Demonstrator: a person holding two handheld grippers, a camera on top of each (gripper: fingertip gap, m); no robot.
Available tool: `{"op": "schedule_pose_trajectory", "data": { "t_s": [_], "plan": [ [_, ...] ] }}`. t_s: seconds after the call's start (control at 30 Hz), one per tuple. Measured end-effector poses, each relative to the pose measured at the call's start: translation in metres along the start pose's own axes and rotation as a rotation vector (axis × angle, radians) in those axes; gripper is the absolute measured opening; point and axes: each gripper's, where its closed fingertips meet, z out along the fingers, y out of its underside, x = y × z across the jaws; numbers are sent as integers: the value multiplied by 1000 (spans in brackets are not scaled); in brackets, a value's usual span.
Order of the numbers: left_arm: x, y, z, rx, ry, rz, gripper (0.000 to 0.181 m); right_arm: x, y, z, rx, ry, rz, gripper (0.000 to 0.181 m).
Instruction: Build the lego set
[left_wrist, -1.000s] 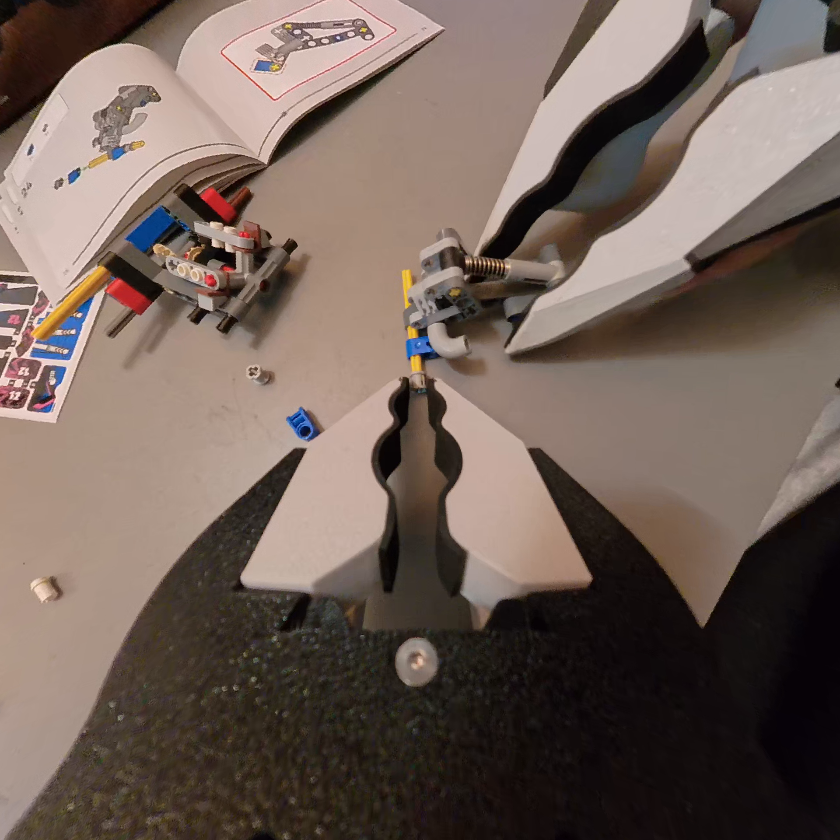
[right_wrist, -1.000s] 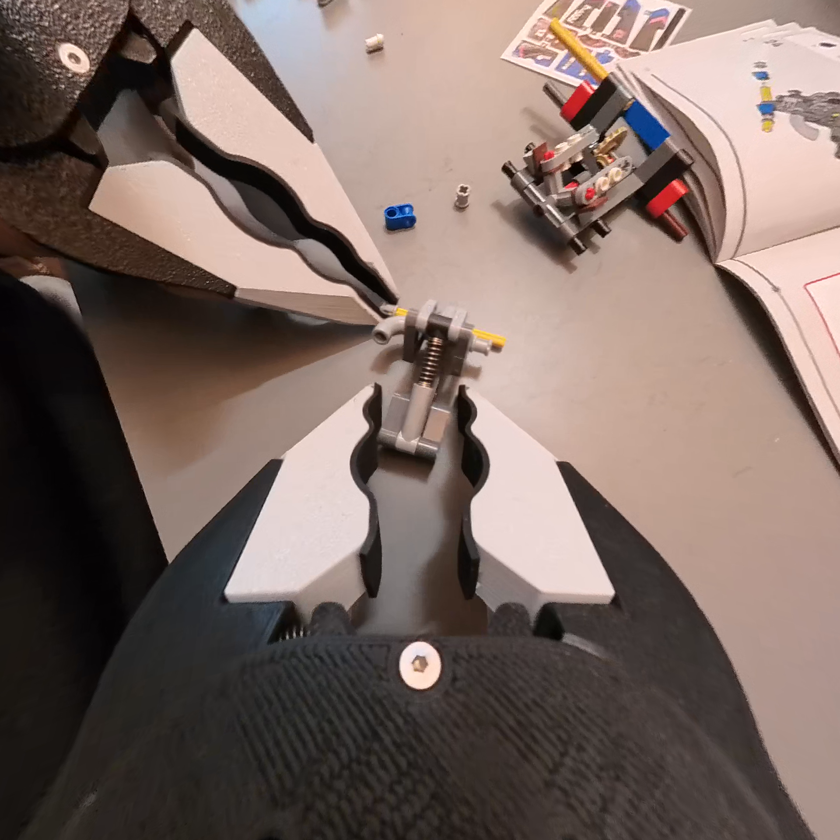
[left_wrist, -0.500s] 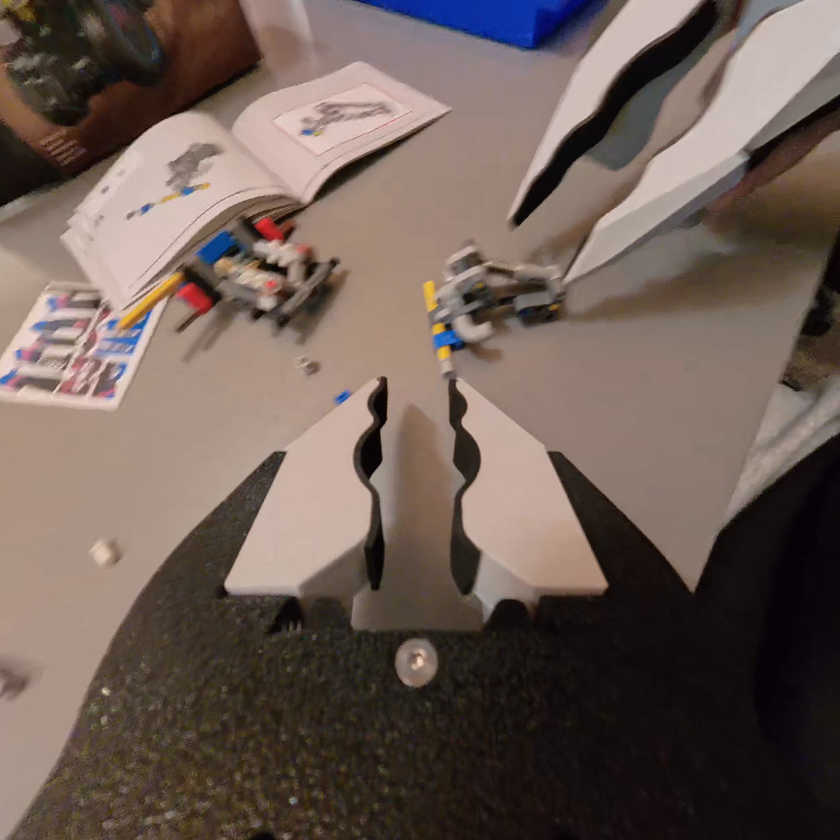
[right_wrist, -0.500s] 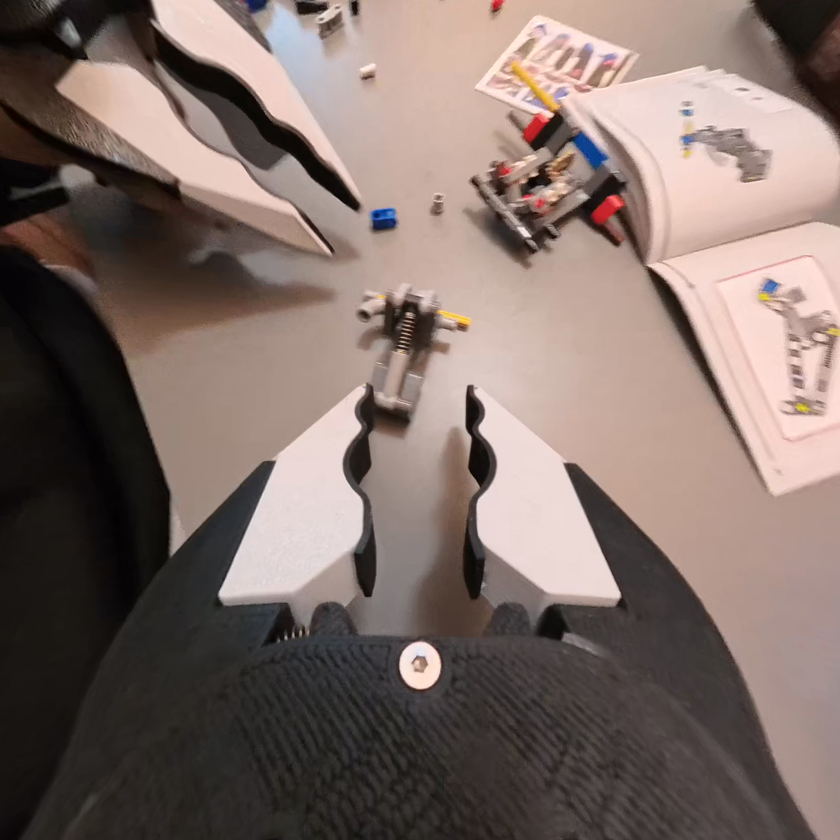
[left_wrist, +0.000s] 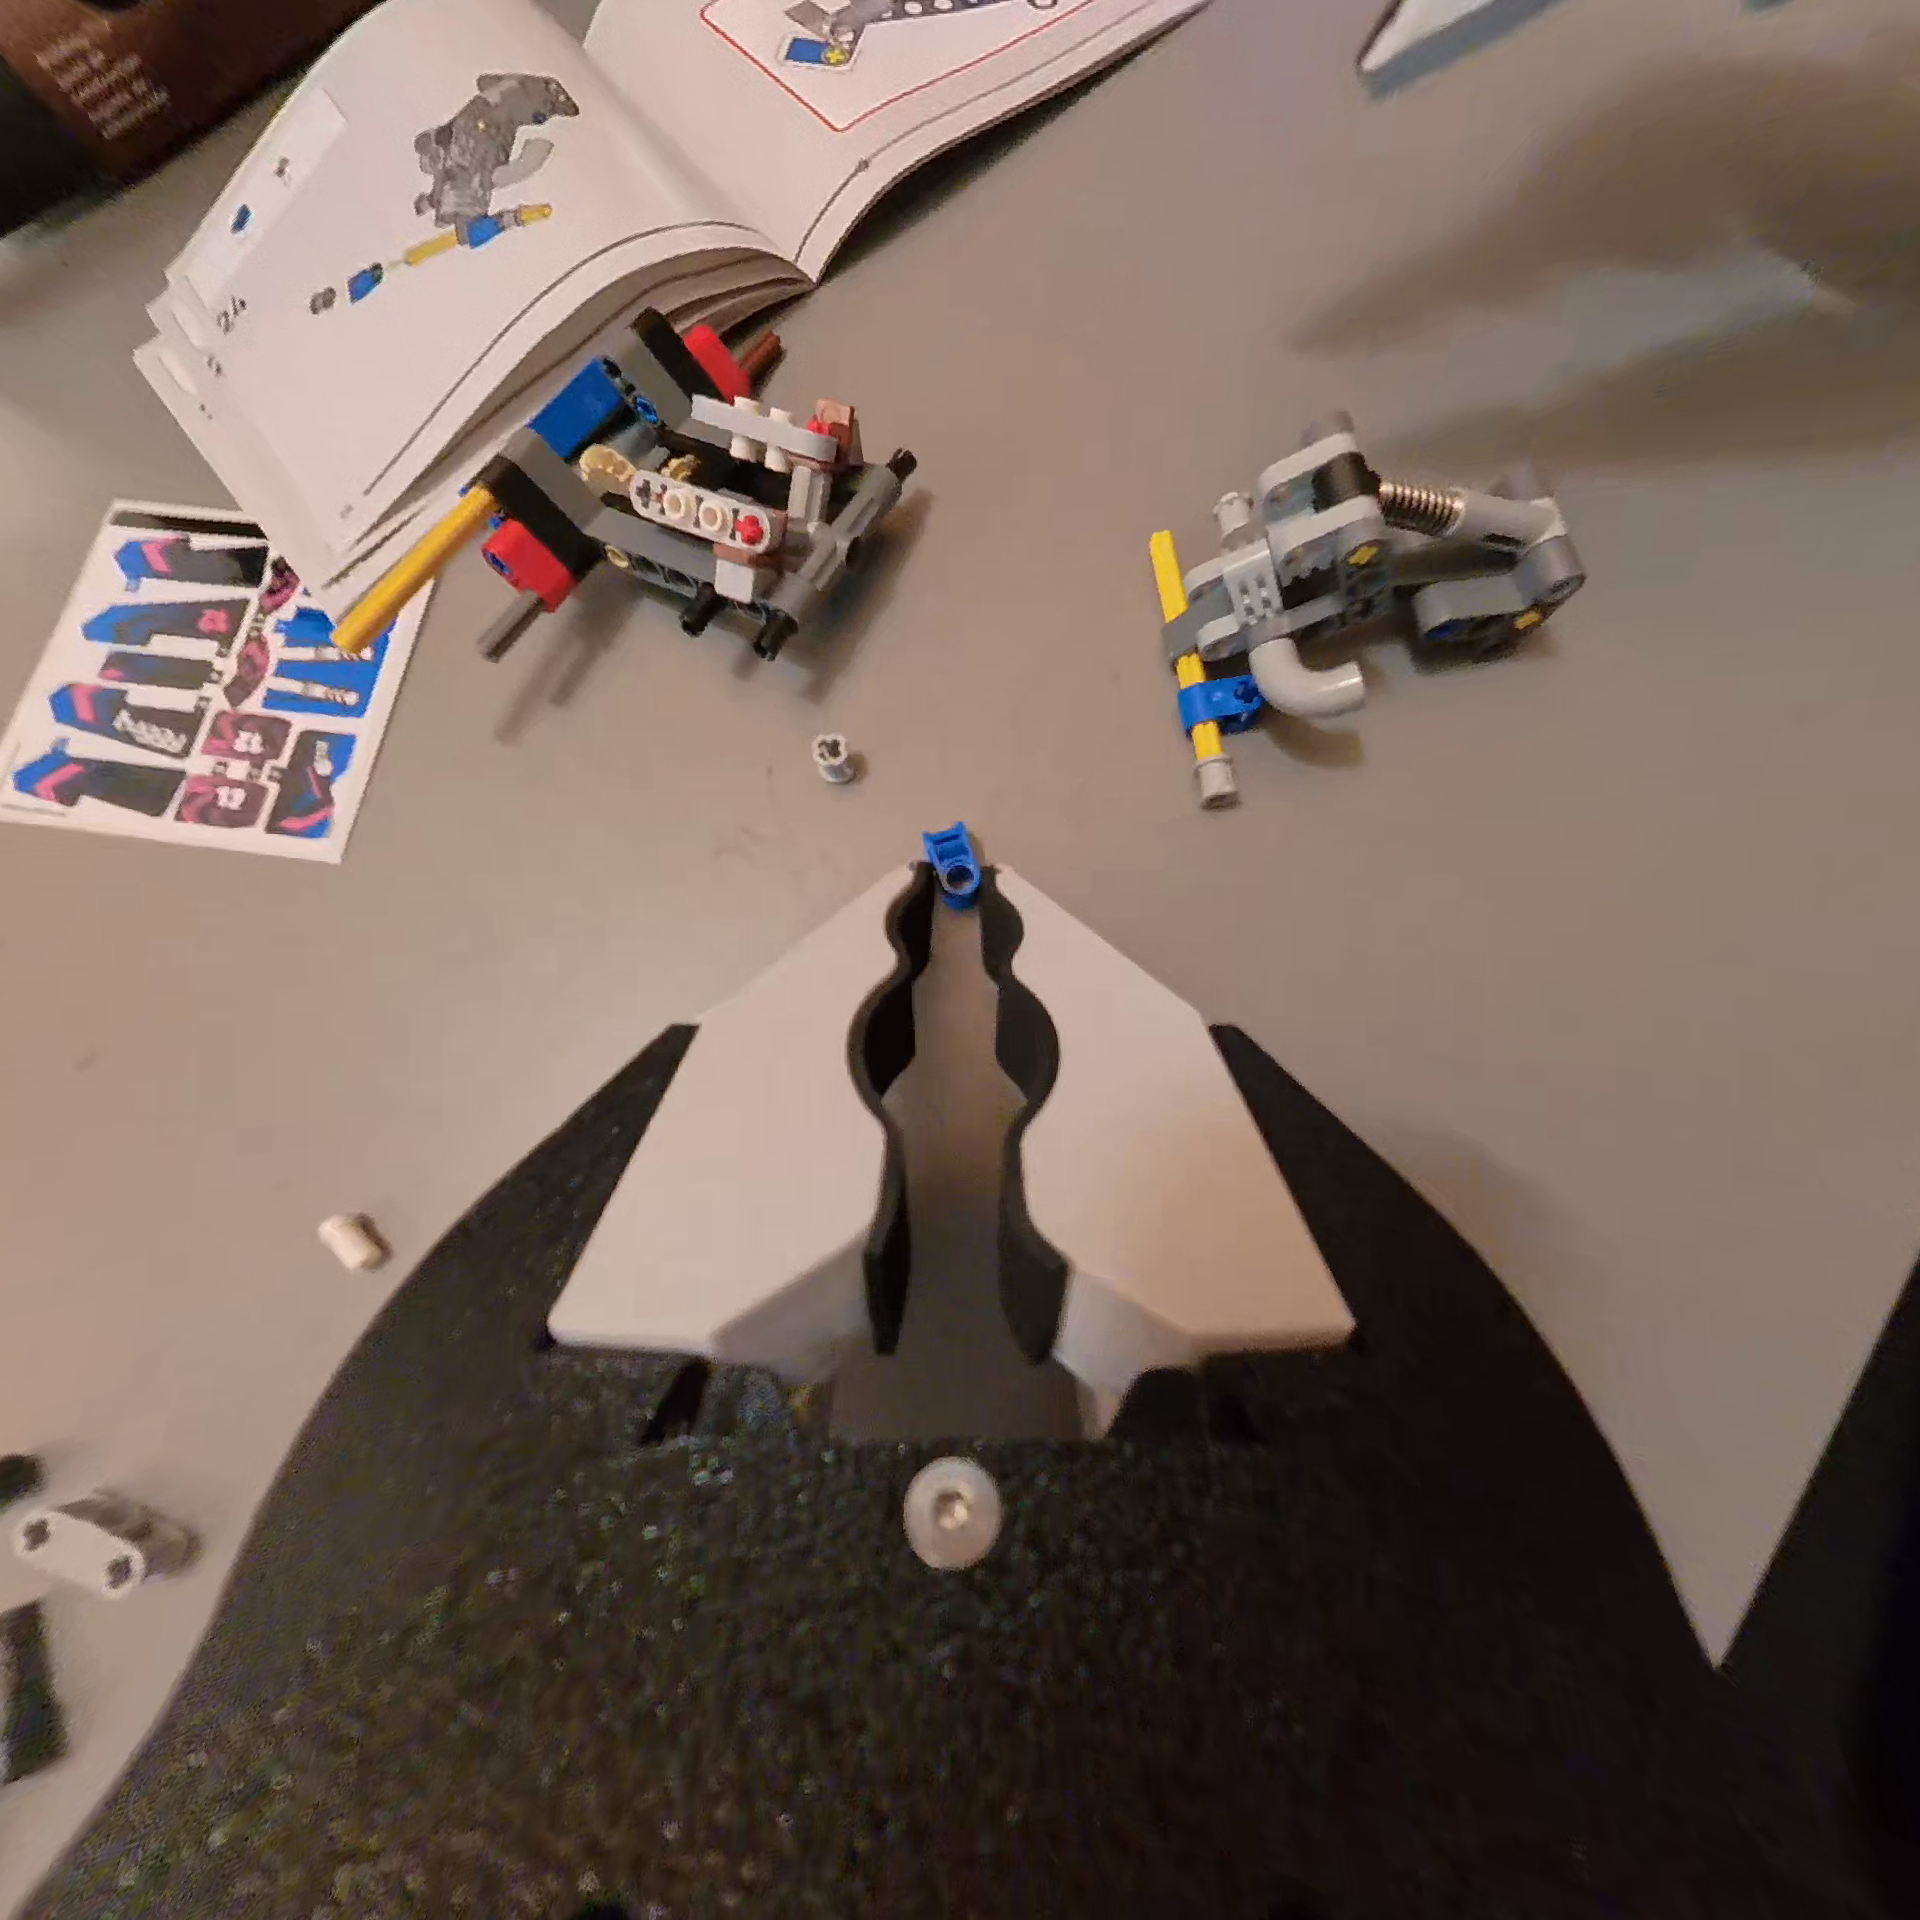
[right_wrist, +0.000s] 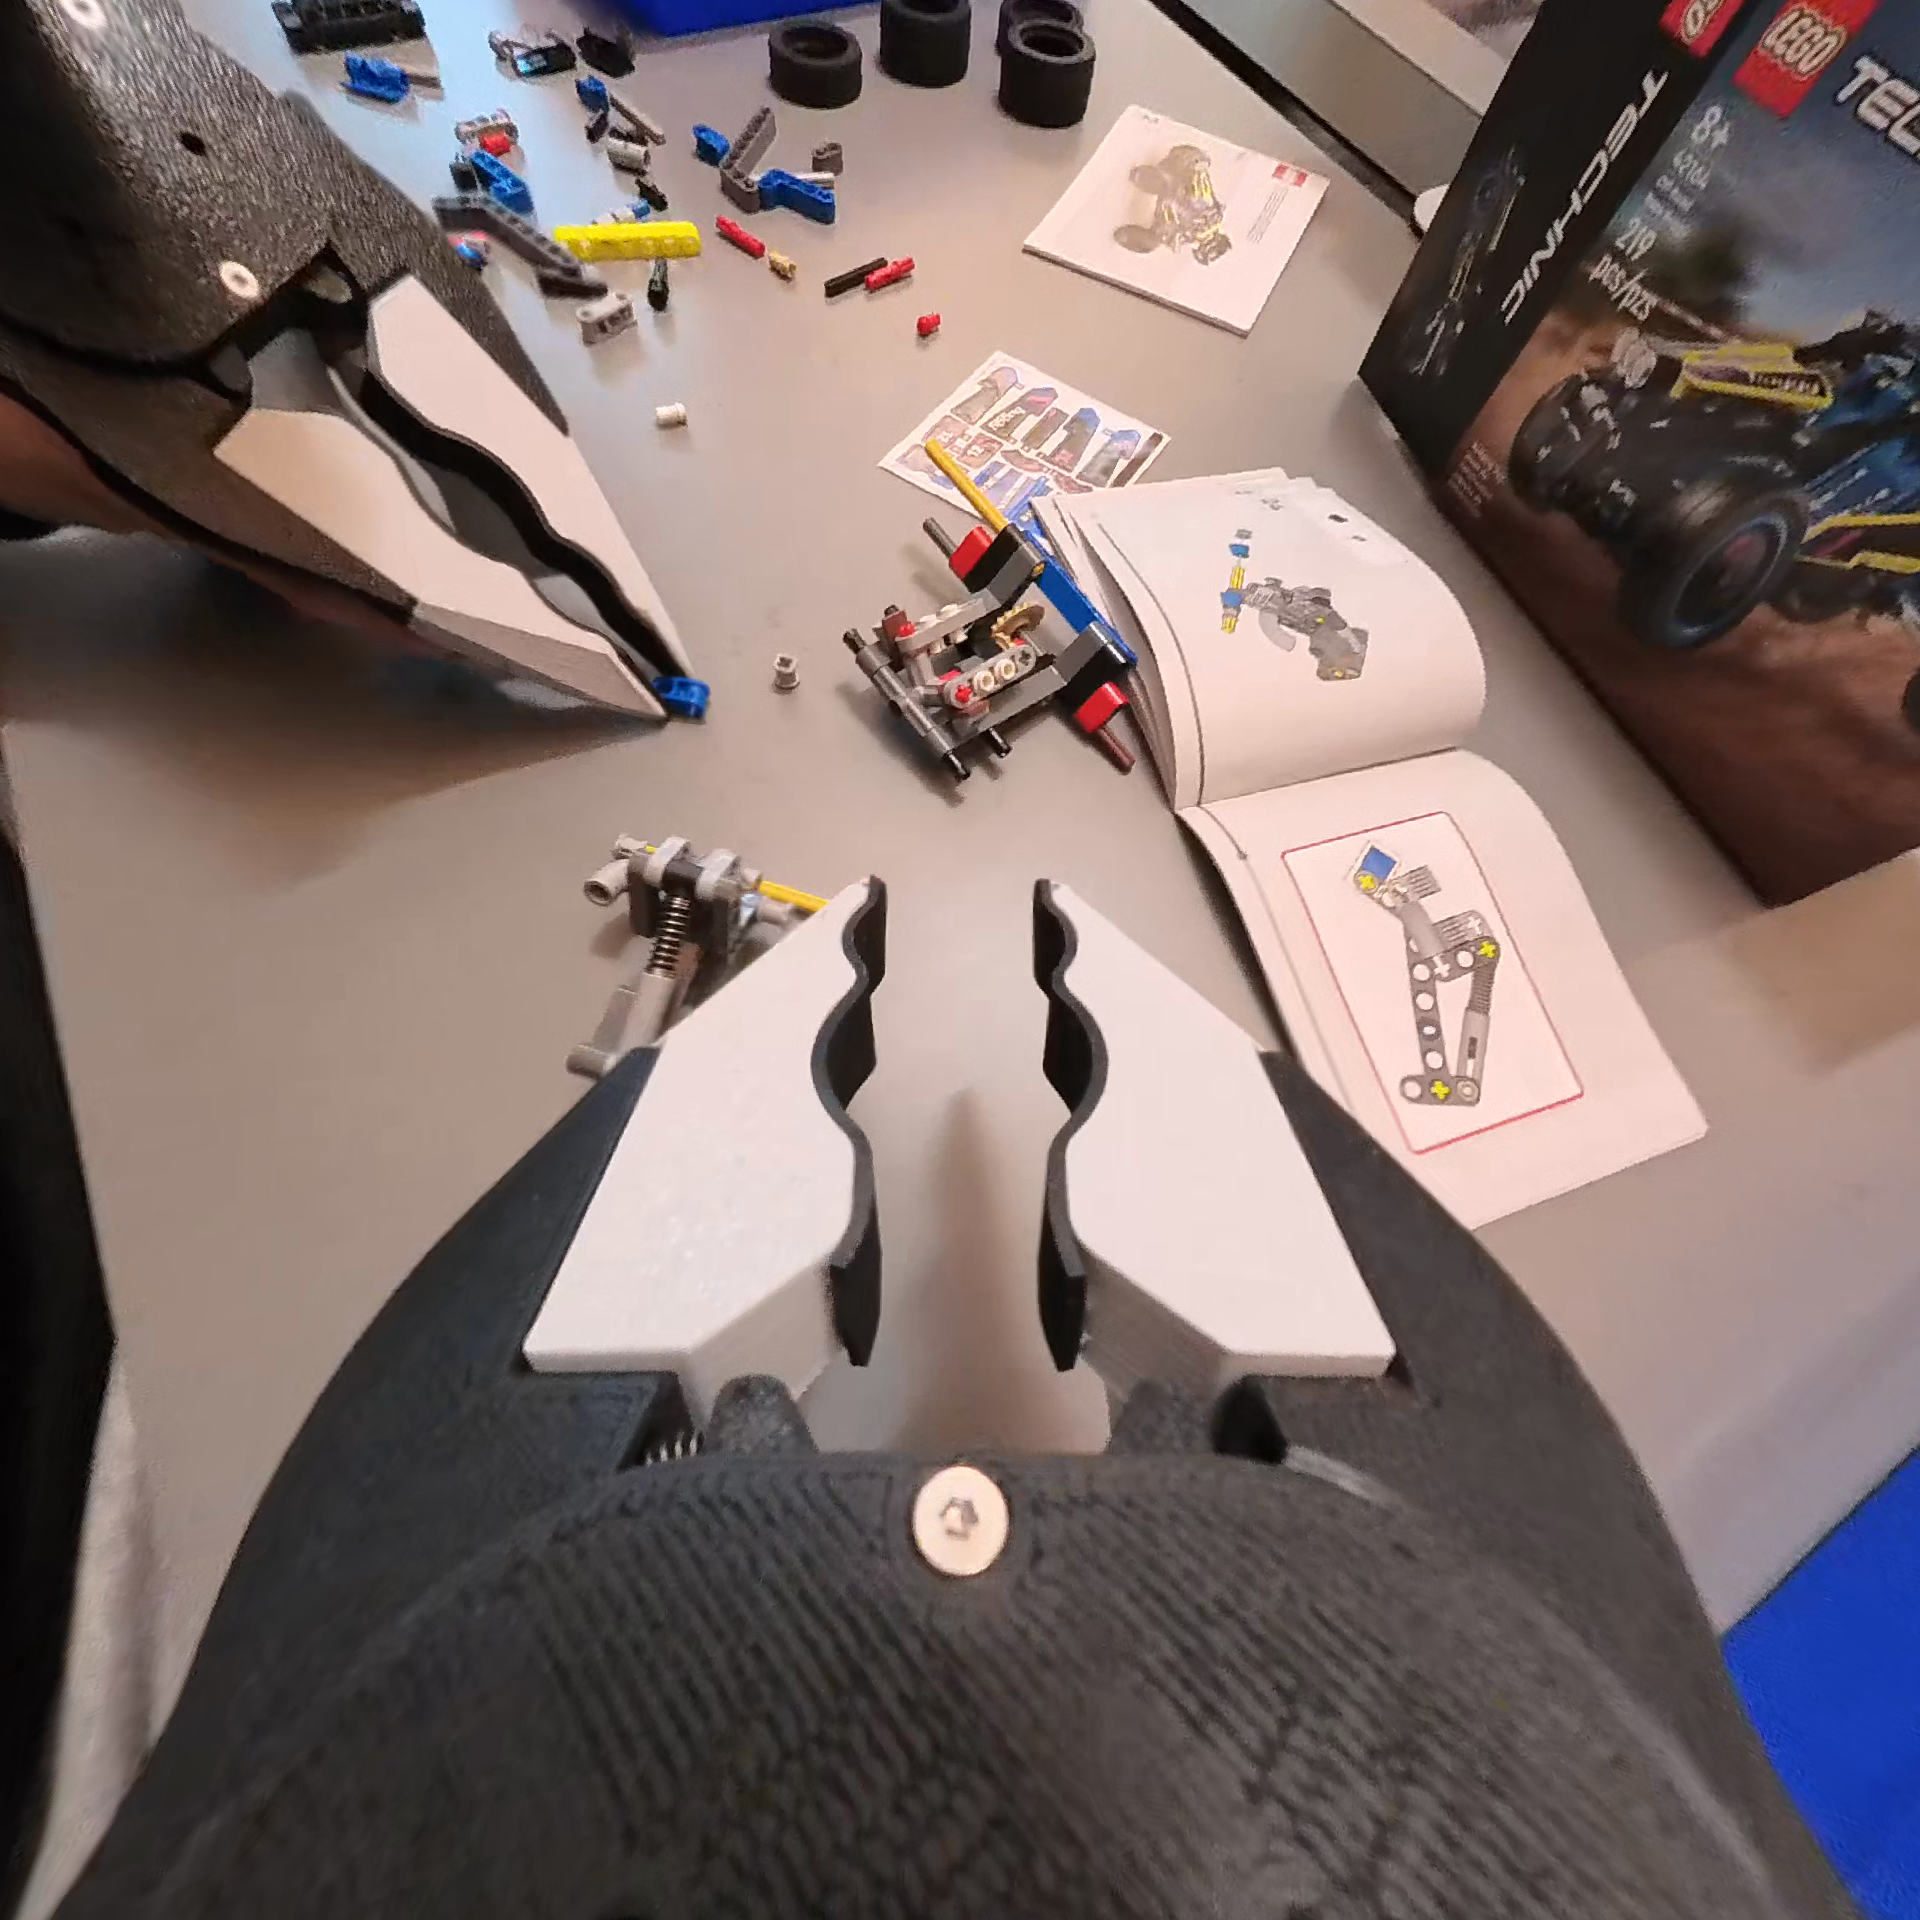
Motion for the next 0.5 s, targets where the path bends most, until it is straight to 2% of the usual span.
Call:
{"op": "schedule_pose_trajectory", "data": {
  "t_s": [0.03, 0.23, 0.33, 0.5],
  "plan": [
    [-1, -1, 1, -5, 11, 20, 5, 3, 1, 1, -5, -1, -7, 26],
    [1, -35, 18, 4, 154, 190, 5, 14, 7, 14, -12, -53, 18, 25],
    [12, -56, 36, 16, 250, 381, 5, 15, 16, 19, -48, -73, 12, 24],
    [25, -55, 56, -108, 440, 607, 5, 12, 34, 22, -94, -95, -58, 22]
  ]
}}
